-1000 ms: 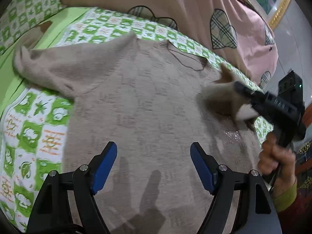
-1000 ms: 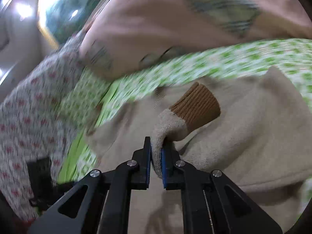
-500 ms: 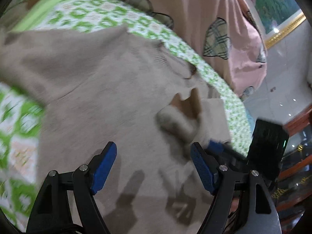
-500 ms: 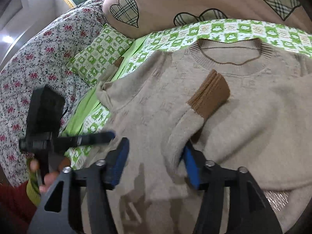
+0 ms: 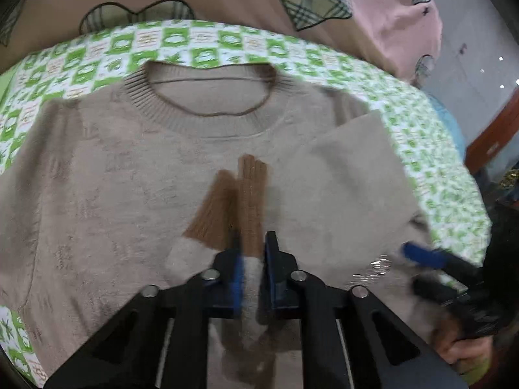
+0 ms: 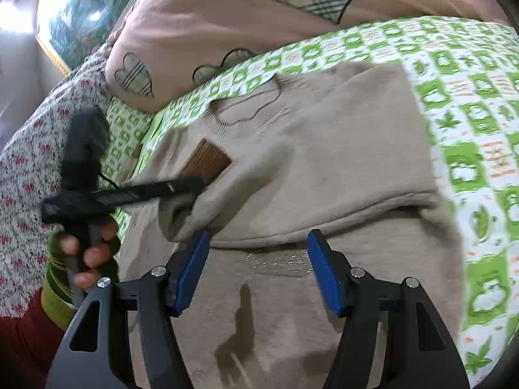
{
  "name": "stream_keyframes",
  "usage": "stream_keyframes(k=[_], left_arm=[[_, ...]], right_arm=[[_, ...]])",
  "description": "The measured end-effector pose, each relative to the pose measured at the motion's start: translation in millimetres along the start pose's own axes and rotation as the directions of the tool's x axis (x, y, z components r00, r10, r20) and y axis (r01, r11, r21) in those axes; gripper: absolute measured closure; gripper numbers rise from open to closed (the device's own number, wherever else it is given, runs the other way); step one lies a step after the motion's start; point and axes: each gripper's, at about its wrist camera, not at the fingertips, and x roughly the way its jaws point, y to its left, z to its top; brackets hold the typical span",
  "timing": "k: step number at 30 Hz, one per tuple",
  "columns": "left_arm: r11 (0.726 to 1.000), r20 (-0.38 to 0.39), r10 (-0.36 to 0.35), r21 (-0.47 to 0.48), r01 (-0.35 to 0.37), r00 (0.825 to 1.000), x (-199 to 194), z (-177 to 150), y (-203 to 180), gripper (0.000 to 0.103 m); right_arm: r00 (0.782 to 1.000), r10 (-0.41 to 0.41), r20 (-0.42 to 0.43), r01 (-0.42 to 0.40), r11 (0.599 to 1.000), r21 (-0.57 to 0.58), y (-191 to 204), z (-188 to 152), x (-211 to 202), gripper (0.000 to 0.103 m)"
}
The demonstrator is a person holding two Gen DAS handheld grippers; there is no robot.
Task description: Fold small clothes
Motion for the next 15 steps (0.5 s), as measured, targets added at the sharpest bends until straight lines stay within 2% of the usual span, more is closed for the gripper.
stream_keyframes(k=[3, 5, 6, 8, 10, 11, 13, 15], left_arm=[[0.997, 0.127, -0.041, -0.067, 0.049, 0.991, -32, -21, 23, 0.097], [0.987, 0.224, -0.055, -0.133, 0.087, 0.973, -60, -46, 45, 0.097], [0.982, 0.235, -0.062, -0.157, 0.101, 0.97, -66, -59, 55, 0.096], [0.966, 0.23, -0.11, -0.203, 0.159, 0.967, -71, -81, 76, 0.087], [0.948, 0.197, -0.154, -0.246, 0.201, 0.968, -64, -95, 94, 0.073], [0.943, 0.184, -0.154, -0.265, 0.2, 0.971, -60, -96, 99, 0.069], [0.924, 0.17, -0.174, -0.313, 0.221, 0.97, -53, -95, 113, 0.055], [0.888, 0.175, -0.223, -0.37, 0.274, 0.959, -43, -90, 125, 0.05]], right_arm=[[1.0, 0.0, 0.018, 0.0, 1.0, 0.006, -3, 3, -4, 0.039], [1.0, 0.005, 0.028, -0.005, 1.0, 0.011, -5, 3, -5, 0.039], [1.0, 0.004, 0.031, -0.005, 1.0, 0.016, -4, 3, -4, 0.039], [1.0, 0.007, 0.03, -0.008, 1.0, 0.021, -7, 2, -3, 0.039], [1.0, 0.002, 0.023, -0.003, 1.0, 0.027, -10, 1, -1, 0.039], [1.0, 0.001, 0.019, -0.002, 1.0, 0.027, -10, 1, 0, 0.039], [1.0, -0.003, 0.015, 0.003, 1.0, 0.022, -9, 0, -1, 0.039], [1.0, -0.007, 0.02, 0.006, 1.0, 0.018, -7, 1, -4, 0.039]])
